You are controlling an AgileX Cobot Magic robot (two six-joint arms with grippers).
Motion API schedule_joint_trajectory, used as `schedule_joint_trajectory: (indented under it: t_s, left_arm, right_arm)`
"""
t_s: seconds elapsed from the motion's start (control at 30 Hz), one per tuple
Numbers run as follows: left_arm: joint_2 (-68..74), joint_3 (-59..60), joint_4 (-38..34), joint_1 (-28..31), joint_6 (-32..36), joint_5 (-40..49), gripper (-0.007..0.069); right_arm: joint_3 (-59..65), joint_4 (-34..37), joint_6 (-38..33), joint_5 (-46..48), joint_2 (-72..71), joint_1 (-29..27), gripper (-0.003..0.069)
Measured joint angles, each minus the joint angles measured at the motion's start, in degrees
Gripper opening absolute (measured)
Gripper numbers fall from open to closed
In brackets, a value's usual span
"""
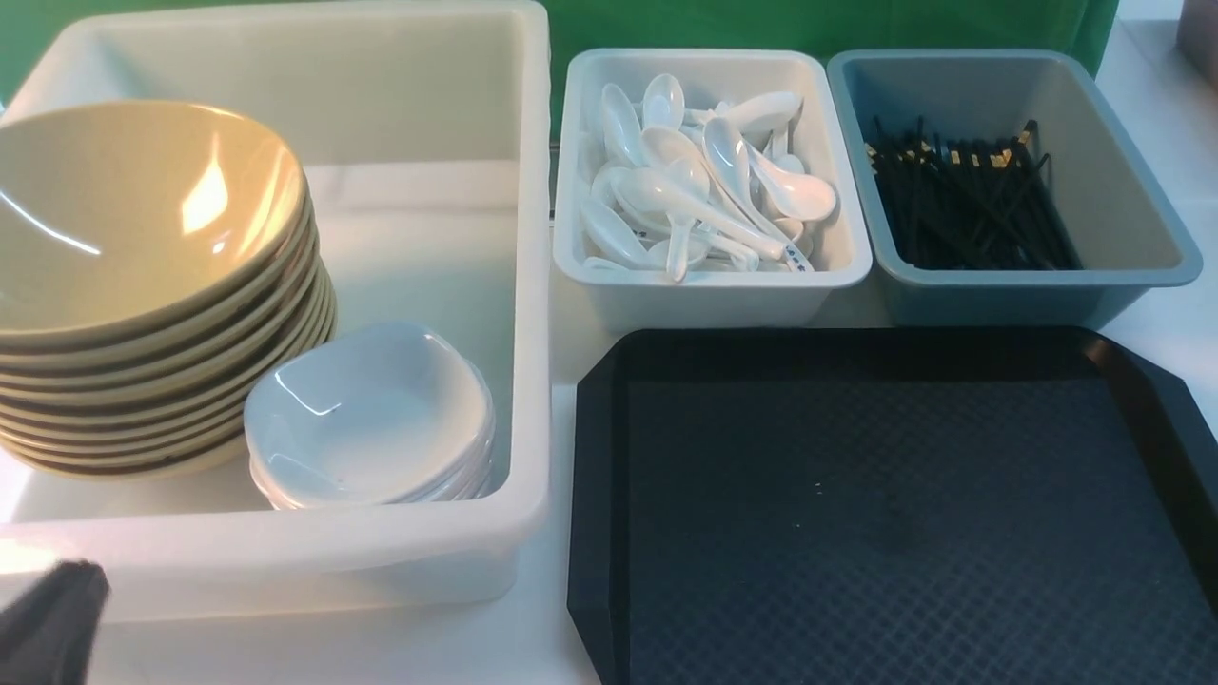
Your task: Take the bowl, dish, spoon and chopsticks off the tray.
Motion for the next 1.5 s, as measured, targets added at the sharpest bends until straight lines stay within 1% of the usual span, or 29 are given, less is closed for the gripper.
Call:
schedule_joint_trajectory:
  t_s: [0.07, 0.27, 0.4, 0.5, 1.5]
  left_arm:
    - [0.0, 0.0, 0.1, 0.0, -3.1, 3.4, -0.0008]
    - [0.0, 0.0, 0.3, 1.3, -5.6, 3.6, -0.0008]
    - [0.0, 0.0, 0.3, 4.1, -6.6, 3.6, -0.0008]
    - [0.0, 0.0, 0.1, 4.8, -6.7, 3.6, -0.0008]
    - [-0.2, 0.0, -1.0, 4.8, -6.7, 3.6, -0.0008]
  right_arm:
    - [0.0, 0.0, 0.1, 0.0, 0.0, 0.0, 0.0085]
    - [0.0, 0.0, 0.1, 0.0, 0.0, 0.0, 0.0092]
    - [0.0, 0.0, 0.1, 0.0, 0.0, 0.0, 0.0098]
    - [0.0, 0.0, 0.1, 0.0, 0.0, 0.0, 0.0099]
    - [0.0, 0.0, 0.1, 0.0, 0.0, 0.0, 0.0134]
